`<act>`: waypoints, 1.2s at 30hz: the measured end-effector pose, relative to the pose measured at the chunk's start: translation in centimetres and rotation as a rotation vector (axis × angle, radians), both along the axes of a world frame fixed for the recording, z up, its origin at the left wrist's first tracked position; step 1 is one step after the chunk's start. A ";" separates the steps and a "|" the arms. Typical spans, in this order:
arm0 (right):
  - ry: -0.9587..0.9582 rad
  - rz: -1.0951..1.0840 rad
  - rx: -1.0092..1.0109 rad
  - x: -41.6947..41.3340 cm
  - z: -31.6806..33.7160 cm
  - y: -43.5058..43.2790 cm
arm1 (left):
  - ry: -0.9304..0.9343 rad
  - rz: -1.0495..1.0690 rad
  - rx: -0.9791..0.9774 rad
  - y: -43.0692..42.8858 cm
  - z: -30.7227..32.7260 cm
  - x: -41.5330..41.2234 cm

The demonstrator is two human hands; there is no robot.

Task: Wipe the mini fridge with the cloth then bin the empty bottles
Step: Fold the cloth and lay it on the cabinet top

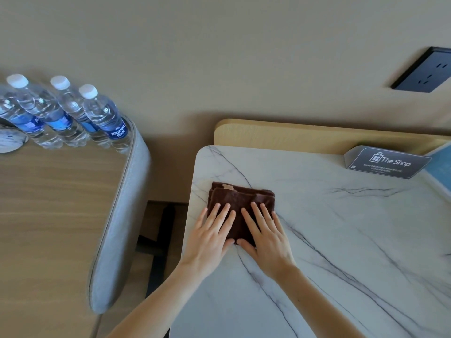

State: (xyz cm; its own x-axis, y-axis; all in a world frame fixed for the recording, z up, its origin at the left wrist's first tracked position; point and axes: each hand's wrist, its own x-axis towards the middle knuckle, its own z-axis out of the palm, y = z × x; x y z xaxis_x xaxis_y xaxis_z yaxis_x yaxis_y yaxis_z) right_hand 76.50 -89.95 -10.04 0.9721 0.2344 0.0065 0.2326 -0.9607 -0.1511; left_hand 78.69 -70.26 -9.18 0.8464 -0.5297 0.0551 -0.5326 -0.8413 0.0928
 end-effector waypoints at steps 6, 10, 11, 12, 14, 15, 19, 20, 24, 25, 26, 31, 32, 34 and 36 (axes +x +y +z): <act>0.064 0.019 0.002 7.3 0.8 0.1 | 0.100 0.056 0.061 0.0 0.1 6.6; 0.106 0.021 -0.027 11.2 0.8 0.0 | 0.114 0.072 0.092 -0.2 0.0 10.4; 0.110 0.020 -0.026 11.9 0.7 0.0 | 0.117 0.075 0.088 -0.2 0.0 11.1; 0.113 0.018 -0.024 12.4 0.7 -0.1 | 0.120 0.078 0.081 -0.3 0.1 11.6; 0.123 0.018 -0.027 13.0 0.8 -0.1 | 0.125 0.083 0.075 -0.5 0.2 12.3; 0.128 0.018 -0.024 13.1 0.9 0.0 | 0.131 0.083 0.072 -0.5 0.3 12.4; 0.100 -0.046 0.195 11.6 2.5 0.2 | 0.133 0.071 -0.023 -0.1 2.2 11.2; 0.038 -0.058 0.274 10.8 3.2 0.2 | 0.108 0.061 -0.059 0.1 3.0 10.6; -0.196 -0.099 0.418 6.5 5.7 0.0 | -0.040 0.039 -0.220 1.3 6.0 6.9; -0.218 -0.109 0.427 5.2 6.4 0.1 | -0.073 0.037 -0.247 1.5 6.8 5.7; -0.229 -0.115 0.436 3.9 7.0 0.1 | -0.102 0.032 -0.264 1.7 7.5 4.4; -0.253 -0.101 0.448 -4.6 8.6 0.9 | -0.175 0.013 -0.281 2.5 8.9 -3.9; -0.246 -0.100 0.461 -6.6 8.5 1.2 | -0.161 0.023 -0.287 2.7 8.8 -5.7; -0.211 -0.103 0.463 -10.6 7.7 1.9 | -0.119 0.046 -0.301 3.0 8.2 -9.4; -0.152 -0.093 0.398 -14.6 6.1 2.6 | -0.030 0.060 -0.289 3.5 7.0 -13.0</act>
State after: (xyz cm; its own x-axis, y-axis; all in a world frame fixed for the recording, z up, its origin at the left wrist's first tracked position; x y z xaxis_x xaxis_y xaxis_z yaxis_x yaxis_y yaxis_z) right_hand 61.90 -87.37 -3.93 0.9699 0.0966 0.2234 0.1965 -0.8524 -0.4846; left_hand 65.68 -66.78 -2.20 0.8713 -0.4376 0.2220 -0.4890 -0.8124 0.3176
